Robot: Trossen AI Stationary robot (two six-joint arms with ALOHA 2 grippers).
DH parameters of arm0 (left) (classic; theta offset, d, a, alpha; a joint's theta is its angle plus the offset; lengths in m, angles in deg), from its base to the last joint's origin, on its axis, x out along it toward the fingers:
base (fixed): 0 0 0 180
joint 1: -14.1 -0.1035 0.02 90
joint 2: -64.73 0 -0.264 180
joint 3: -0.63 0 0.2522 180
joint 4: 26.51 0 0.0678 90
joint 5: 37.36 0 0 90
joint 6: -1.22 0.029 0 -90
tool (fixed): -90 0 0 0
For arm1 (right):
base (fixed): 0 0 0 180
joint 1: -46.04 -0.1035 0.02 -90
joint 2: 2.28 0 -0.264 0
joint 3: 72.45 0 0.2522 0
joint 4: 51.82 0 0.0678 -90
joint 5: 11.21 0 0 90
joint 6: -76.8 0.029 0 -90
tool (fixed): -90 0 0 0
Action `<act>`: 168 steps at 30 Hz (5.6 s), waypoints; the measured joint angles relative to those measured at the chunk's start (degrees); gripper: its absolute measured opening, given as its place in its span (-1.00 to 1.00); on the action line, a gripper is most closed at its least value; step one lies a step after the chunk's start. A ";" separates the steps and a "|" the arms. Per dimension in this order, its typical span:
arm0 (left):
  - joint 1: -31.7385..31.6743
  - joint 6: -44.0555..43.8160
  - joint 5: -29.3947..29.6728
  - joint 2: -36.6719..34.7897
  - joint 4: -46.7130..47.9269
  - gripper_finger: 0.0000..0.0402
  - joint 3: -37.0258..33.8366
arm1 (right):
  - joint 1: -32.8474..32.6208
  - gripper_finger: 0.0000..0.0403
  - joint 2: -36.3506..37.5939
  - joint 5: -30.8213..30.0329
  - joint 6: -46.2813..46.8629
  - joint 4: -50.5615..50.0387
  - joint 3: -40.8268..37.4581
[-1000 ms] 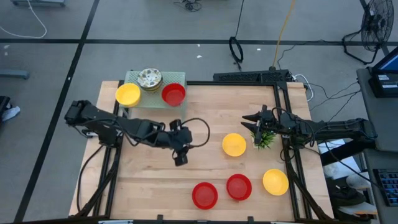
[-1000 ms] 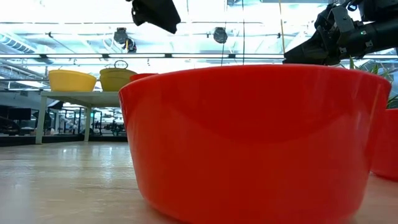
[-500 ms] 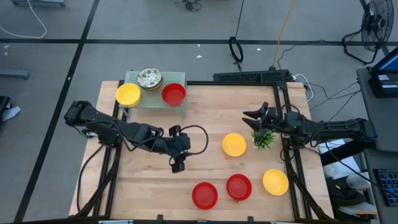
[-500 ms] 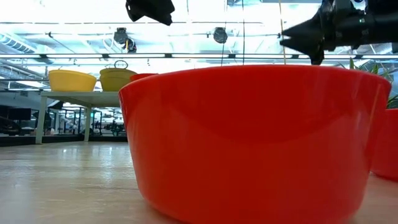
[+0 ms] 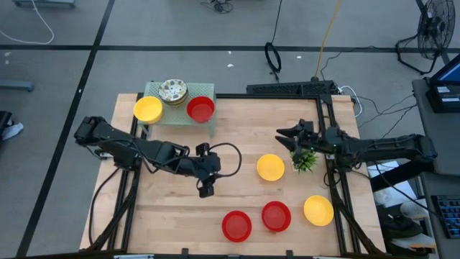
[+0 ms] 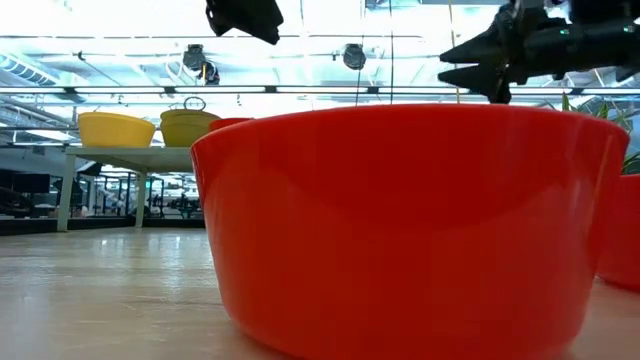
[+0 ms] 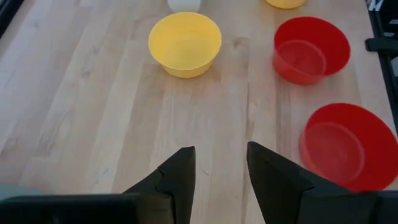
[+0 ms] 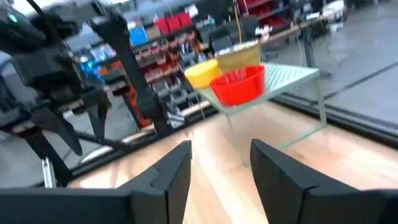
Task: Pick & Place Mini bowls
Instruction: Stack the yellow bowl on the yellow bowl on the shelf
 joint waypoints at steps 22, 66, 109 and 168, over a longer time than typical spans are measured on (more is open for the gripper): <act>-5.65 -6.10 -7.05 -0.07 5.76 -0.26 0.04 | -8.95 -0.10 -35.54 9.84 20.17 -45.96 31.25; -6.20 -6.08 -7.52 -0.07 10.29 -0.26 0.04 | -13.47 -0.88 -56.52 9.42 3.96 -37.06 31.73; -6.09 -7.96 -7.67 -0.04 17.98 -0.26 0.04 | -10.56 -0.73 -74.77 10.14 -33.65 -23.39 57.30; -4.23 17.08 -5.62 6.42 -28.92 -0.49 -32.17 | -27.52 -0.23 -10.72 -12.04 -1.33 -30.59 19.18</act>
